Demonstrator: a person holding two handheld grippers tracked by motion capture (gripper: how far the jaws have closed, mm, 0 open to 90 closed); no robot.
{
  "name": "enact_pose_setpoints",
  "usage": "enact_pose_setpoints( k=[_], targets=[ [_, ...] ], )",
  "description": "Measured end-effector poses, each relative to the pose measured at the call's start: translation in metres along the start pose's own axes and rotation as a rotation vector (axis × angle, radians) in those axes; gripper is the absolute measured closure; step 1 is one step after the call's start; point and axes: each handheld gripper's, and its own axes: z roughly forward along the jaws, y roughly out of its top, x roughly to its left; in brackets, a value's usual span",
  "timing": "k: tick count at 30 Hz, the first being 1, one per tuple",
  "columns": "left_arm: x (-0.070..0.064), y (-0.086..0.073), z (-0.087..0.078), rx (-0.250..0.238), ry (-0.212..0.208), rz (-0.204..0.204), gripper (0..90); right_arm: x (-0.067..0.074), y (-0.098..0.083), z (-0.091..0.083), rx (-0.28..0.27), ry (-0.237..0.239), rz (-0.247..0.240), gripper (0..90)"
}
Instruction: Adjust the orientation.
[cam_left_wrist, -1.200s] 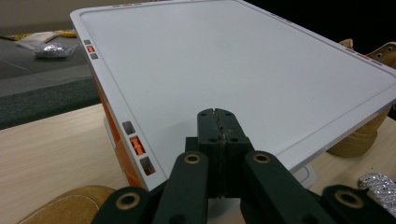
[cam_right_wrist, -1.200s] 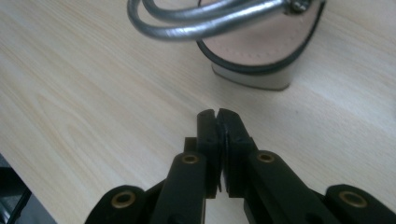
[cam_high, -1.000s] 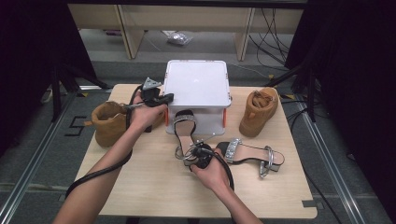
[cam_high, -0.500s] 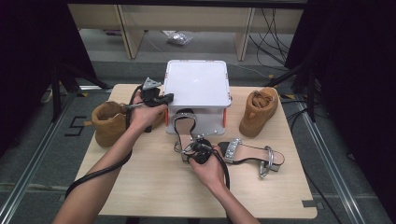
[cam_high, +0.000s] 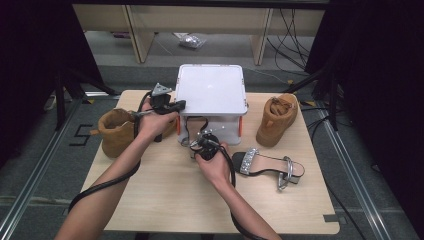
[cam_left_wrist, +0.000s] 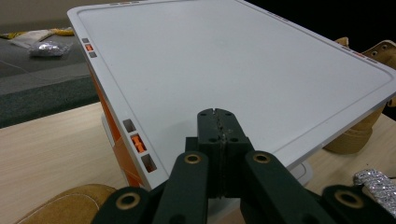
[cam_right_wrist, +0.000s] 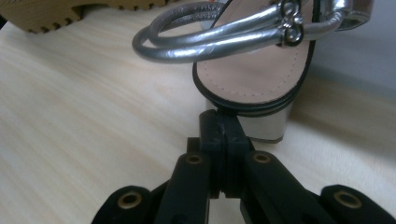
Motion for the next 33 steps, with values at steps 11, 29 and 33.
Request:
enact_pose_setpoints(
  k=[11, 29, 33],
  targets=[
    [0.000, 0.000, 0.000, 0.000, 0.002, -0.002, 89.0, -0.001, 0.026, 0.011, -0.036, -0.043, -0.014, 90.0],
    [-0.001, 0.000, 0.000, -0.001, 0.003, -0.002, 89.1, -0.003, 0.042, 0.033, -0.072, -0.076, -0.062, 90.0],
    [-0.001, 0.000, 0.000, 0.000, 0.004, 0.000, 89.0, -0.004, 0.042, 0.036, -0.069, -0.079, -0.055, 90.0]
  ],
)
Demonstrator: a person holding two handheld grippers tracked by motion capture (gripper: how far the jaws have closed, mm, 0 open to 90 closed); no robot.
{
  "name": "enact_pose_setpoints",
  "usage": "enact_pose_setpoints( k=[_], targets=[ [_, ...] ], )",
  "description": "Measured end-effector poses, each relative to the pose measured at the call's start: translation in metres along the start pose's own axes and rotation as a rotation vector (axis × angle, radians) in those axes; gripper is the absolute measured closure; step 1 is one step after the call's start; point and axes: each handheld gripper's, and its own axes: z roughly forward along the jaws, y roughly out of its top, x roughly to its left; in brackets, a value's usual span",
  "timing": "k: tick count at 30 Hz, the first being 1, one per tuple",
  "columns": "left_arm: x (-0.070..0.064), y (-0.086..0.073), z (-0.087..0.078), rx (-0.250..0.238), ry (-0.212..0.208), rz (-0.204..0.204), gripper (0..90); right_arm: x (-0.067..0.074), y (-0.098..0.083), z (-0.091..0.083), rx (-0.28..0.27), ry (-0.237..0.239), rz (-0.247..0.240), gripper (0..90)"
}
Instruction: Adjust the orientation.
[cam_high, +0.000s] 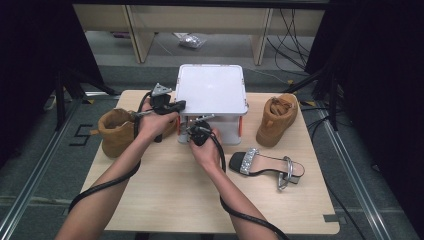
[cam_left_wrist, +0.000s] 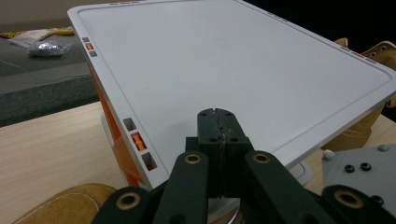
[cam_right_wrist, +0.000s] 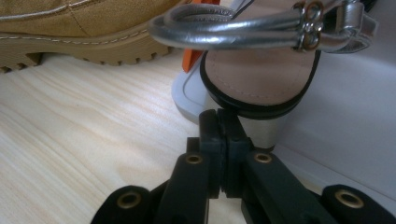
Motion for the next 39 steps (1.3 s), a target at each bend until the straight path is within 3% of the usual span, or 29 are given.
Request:
enact_pose_setpoints(
  k=[12, 14, 16, 22, 23, 25, 30, 39],
  targets=[
    [0.000, 0.000, 0.000, -0.002, 0.002, -0.005, 89.0, 0.000, 0.000, 0.008, -0.004, -0.015, -0.031, 89.5],
    [0.000, 0.000, 0.000, -0.009, -0.003, -0.006, 89.0, 0.001, -0.001, 0.010, -0.012, -0.017, -0.013, 89.0],
    [0.000, 0.000, 0.000, -0.004, 0.001, -0.005, 89.1, -0.001, -0.001, 0.010, -0.013, -0.021, -0.040, 88.6],
    [0.000, 0.000, 0.000, -0.002, 0.002, -0.002, 89.1, 0.001, -0.002, 0.008, -0.025, -0.014, -0.028, 81.1],
    [0.000, 0.000, 0.000, -0.002, 0.002, -0.001, 89.0, 0.000, -0.003, 0.006, -0.028, -0.012, -0.046, 78.8],
    [0.000, 0.000, 0.000, -0.004, 0.000, -0.004, 89.0, 0.001, -0.005, -0.004, -0.034, -0.006, -0.040, 74.9],
    [0.000, 0.000, -0.001, -0.002, 0.004, -0.002, 89.0, -0.006, -0.015, -0.031, -0.025, 0.003, -0.089, 66.0],
    [-0.001, -0.001, 0.000, -0.005, 0.009, -0.001, 89.1, -0.037, -0.051, -0.090, 0.043, -0.005, -0.105, 53.3]
  ],
)
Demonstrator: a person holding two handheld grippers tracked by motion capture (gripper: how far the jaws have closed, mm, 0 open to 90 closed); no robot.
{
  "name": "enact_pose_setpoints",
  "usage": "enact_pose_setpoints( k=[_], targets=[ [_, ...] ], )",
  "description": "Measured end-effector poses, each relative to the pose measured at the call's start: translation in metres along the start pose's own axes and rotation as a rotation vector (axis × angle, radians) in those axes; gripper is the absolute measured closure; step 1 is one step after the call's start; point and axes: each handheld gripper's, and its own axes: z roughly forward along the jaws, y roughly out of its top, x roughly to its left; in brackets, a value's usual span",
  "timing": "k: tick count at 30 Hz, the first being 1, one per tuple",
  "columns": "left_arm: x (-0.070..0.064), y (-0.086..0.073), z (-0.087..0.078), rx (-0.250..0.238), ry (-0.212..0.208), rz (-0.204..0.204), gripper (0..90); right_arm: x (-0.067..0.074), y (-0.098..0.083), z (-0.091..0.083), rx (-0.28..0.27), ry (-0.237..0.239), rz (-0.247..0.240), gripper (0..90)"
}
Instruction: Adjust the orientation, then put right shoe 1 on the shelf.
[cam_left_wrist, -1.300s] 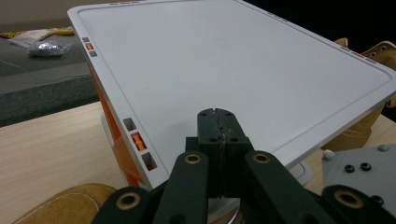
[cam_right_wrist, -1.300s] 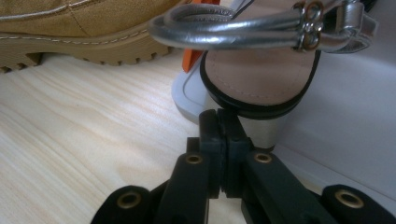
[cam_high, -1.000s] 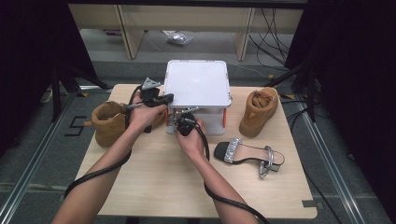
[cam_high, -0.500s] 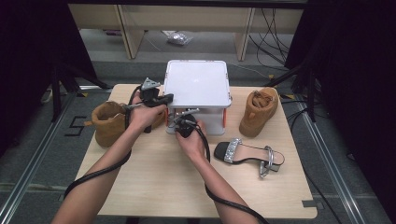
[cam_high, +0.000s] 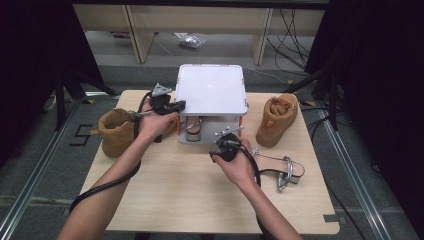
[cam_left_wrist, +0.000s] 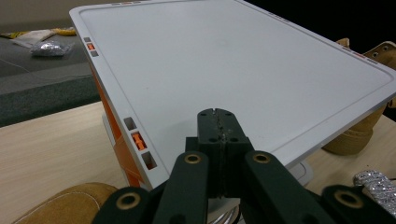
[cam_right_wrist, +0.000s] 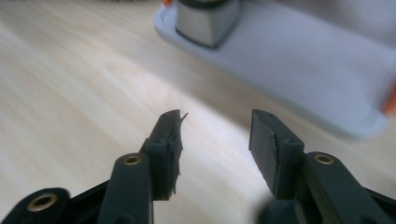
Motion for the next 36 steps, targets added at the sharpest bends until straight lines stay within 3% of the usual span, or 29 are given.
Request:
enact_pose_setpoints(
  k=[3, 6, 8, 17, 20, 26, 36],
  targets=[
    [0.000, -0.001, 0.000, -0.004, -0.001, -0.001, 89.1, -0.010, -0.013, -0.013, 0.030, 0.003, -0.001, 50.8],
    [0.000, 0.000, 0.000, 0.001, -0.002, 0.001, 89.0, -0.020, -0.024, -0.024, 0.026, -0.013, -0.002, 49.2],
    [0.000, 0.000, 0.000, 0.002, 0.000, 0.004, 89.0, -0.025, -0.032, -0.030, 0.034, -0.007, 0.029, 48.3],
    [0.000, 0.000, -0.001, 0.003, -0.001, 0.002, 89.1, -0.041, -0.059, -0.051, 0.043, 0.001, 0.075, 46.5],
    [0.000, 0.001, 0.000, 0.008, 0.002, 0.007, 89.1, -0.050, -0.061, -0.060, 0.037, 0.007, 0.063, 45.2],
    [-0.001, 0.002, 0.000, 0.012, 0.009, 0.005, 89.1, -0.069, -0.062, -0.076, 0.070, -0.023, 0.013, 43.5],
    [-0.002, 0.003, 0.000, 0.025, 0.015, 0.017, 89.2, -0.102, -0.061, -0.094, 0.148, -0.074, -0.038, 39.6]
  ],
)
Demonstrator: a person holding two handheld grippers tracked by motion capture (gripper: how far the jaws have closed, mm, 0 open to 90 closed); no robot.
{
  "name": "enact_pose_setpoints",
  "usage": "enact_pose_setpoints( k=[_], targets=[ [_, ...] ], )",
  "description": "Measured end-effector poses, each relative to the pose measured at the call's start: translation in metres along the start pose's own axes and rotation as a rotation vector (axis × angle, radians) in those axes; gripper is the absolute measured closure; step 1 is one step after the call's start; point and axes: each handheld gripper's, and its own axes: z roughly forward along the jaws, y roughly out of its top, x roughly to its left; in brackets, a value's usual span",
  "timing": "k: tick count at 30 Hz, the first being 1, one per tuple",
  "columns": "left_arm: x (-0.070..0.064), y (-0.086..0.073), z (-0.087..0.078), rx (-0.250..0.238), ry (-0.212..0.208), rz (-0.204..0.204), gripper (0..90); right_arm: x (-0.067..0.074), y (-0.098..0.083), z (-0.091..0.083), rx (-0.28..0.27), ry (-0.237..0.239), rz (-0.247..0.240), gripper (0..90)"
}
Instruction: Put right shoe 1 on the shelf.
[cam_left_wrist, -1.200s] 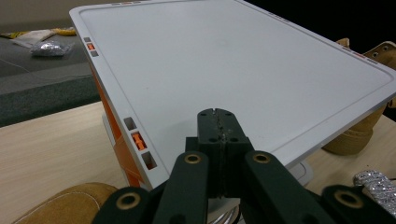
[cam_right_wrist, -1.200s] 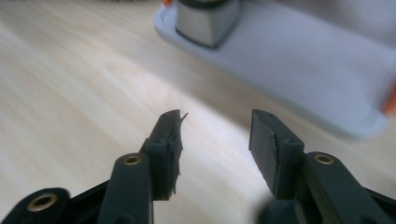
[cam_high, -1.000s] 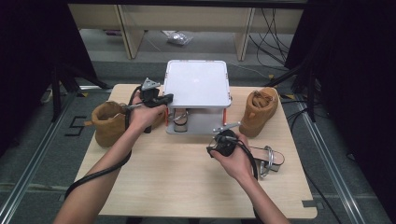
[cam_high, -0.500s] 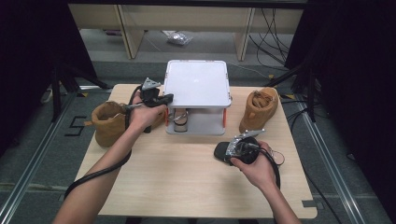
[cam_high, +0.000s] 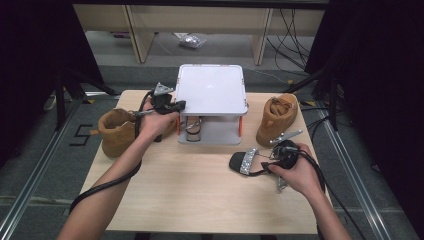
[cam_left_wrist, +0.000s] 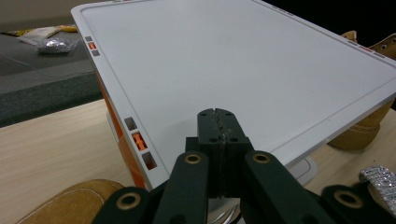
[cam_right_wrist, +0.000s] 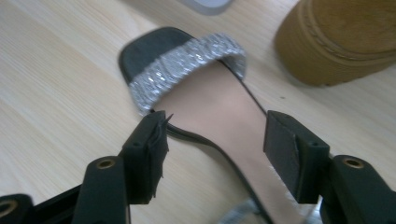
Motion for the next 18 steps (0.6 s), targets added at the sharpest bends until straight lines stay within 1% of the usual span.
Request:
enact_pose_setpoints(
  k=[2, 3, 5, 6, 7, 8, 10, 12, 13, 15, 17, 18],
  targets=[
    [0.000, 0.000, 0.000, 0.004, 0.002, 0.002, 89.2, -0.007, 0.000, -0.002, 0.018, -0.009, -0.022, 38.8],
    [0.000, 0.000, 0.000, 0.005, 0.001, 0.003, 89.2, -0.010, 0.000, -0.002, 0.015, -0.020, -0.038, 38.4],
    [0.001, 0.000, -0.001, 0.006, -0.003, 0.000, 89.2, -0.014, 0.001, -0.003, 0.029, -0.029, -0.040, 37.4],
    [0.001, 0.000, -0.001, 0.011, -0.002, 0.005, 89.2, -0.016, 0.002, -0.003, 0.035, -0.032, -0.052, 36.8],
    [0.001, 0.000, -0.001, 0.009, -0.003, 0.004, 89.2, -0.018, 0.003, -0.001, 0.045, -0.029, -0.065, 36.0],
    [0.001, 0.000, 0.000, 0.005, -0.003, -0.001, 89.2, -0.020, 0.004, 0.000, 0.062, -0.024, -0.065, 35.3],
    [0.001, 0.000, 0.000, 0.004, -0.003, 0.000, 89.2, -0.025, 0.006, 0.006, 0.087, -0.024, -0.094, 34.8],
    [0.001, 0.000, -0.001, 0.002, -0.003, 0.001, 89.1, -0.029, 0.007, 0.013, 0.114, -0.008, -0.094, 34.3],
    [0.001, 0.000, -0.001, 0.003, -0.004, 0.001, 89.2, -0.030, 0.007, 0.017, 0.120, -0.005, -0.103, 34.3],
    [0.002, 0.000, -0.001, 0.001, -0.008, -0.004, 89.1, -0.032, 0.007, 0.023, 0.147, 0.003, -0.105, 34.3],
    [0.002, 0.000, -0.001, 0.004, -0.009, -0.002, 89.1, -0.035, 0.007, 0.028, 0.159, 0.009, -0.112, 33.9],
    [0.002, 0.000, -0.001, 0.003, -0.010, -0.003, 89.1, -0.036, 0.007, 0.029, 0.156, 0.014, -0.108, 33.6]
  ],
)
